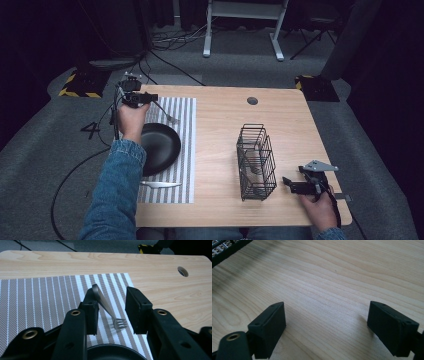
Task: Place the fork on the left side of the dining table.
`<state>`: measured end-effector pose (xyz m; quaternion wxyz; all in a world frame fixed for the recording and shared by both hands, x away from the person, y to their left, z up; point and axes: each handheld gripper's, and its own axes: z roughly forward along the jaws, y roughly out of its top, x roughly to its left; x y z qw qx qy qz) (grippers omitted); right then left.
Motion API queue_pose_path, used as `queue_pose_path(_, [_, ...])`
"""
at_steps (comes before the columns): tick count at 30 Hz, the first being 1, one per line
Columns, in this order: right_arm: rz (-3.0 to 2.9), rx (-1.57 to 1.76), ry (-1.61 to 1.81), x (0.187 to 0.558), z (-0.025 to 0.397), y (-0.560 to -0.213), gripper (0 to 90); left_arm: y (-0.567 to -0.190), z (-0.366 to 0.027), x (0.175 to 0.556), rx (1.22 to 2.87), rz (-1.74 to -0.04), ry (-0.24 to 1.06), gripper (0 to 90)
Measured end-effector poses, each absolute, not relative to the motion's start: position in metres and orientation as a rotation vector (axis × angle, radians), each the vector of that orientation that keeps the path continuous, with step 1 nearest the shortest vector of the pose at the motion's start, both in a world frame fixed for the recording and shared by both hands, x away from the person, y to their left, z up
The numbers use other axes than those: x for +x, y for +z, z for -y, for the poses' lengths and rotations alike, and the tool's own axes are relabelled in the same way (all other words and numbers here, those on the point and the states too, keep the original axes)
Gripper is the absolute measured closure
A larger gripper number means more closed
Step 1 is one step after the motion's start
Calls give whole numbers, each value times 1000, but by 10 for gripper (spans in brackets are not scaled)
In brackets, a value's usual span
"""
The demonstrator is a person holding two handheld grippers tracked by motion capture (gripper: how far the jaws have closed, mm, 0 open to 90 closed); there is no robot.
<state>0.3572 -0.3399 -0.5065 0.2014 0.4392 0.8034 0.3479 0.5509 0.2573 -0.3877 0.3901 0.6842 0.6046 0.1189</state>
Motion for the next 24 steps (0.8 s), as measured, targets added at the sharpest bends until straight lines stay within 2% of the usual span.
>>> queue_pose_path(9, [-2242, 1230, 971, 357, 340, -506, 152, -400, -267, 552, 1711, -1597, 319, 551])
queue_pose_path(24, [-2237, 1237, 972, 357, 339, -506, 152, -414, -280, 560, 1691, -1631, 322, 536])
